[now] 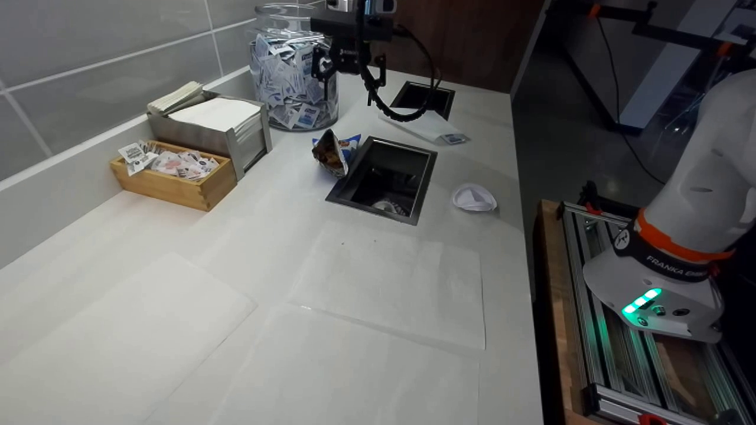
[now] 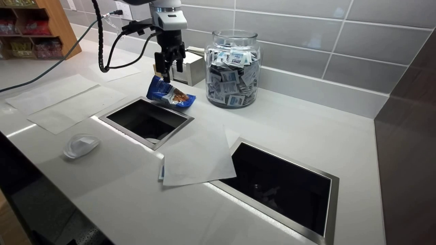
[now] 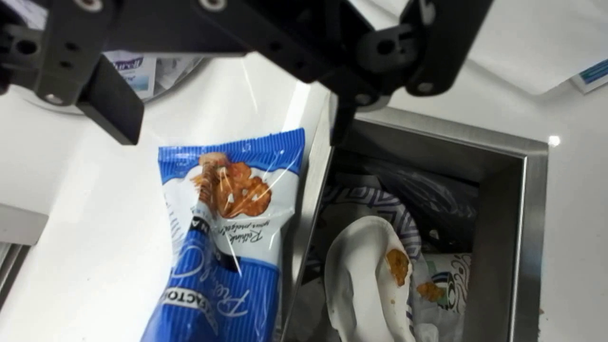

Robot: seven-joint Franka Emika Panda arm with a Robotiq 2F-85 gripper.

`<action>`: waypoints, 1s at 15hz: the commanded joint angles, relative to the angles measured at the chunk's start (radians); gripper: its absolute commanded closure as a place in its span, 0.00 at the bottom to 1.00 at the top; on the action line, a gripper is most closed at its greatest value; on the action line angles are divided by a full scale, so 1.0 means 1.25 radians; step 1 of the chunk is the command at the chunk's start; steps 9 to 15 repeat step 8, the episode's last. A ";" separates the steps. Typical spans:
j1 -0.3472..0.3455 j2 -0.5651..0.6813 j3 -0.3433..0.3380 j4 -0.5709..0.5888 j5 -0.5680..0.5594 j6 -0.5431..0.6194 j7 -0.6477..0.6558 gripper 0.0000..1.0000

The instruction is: Pour the contents in the blue packet into the trash chute on the left

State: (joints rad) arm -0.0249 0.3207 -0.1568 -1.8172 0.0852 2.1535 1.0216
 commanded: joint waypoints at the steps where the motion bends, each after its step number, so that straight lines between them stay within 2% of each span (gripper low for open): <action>1: 0.030 -0.093 -0.013 -0.087 -0.095 0.044 0.095 0.00; 2: 0.004 -0.038 0.004 -0.022 -0.054 0.012 0.049 0.00; 6: 0.010 -0.077 0.007 -0.051 -0.080 0.016 0.076 0.00; 15: 0.010 -0.077 0.006 -0.056 -0.080 0.017 0.077 0.00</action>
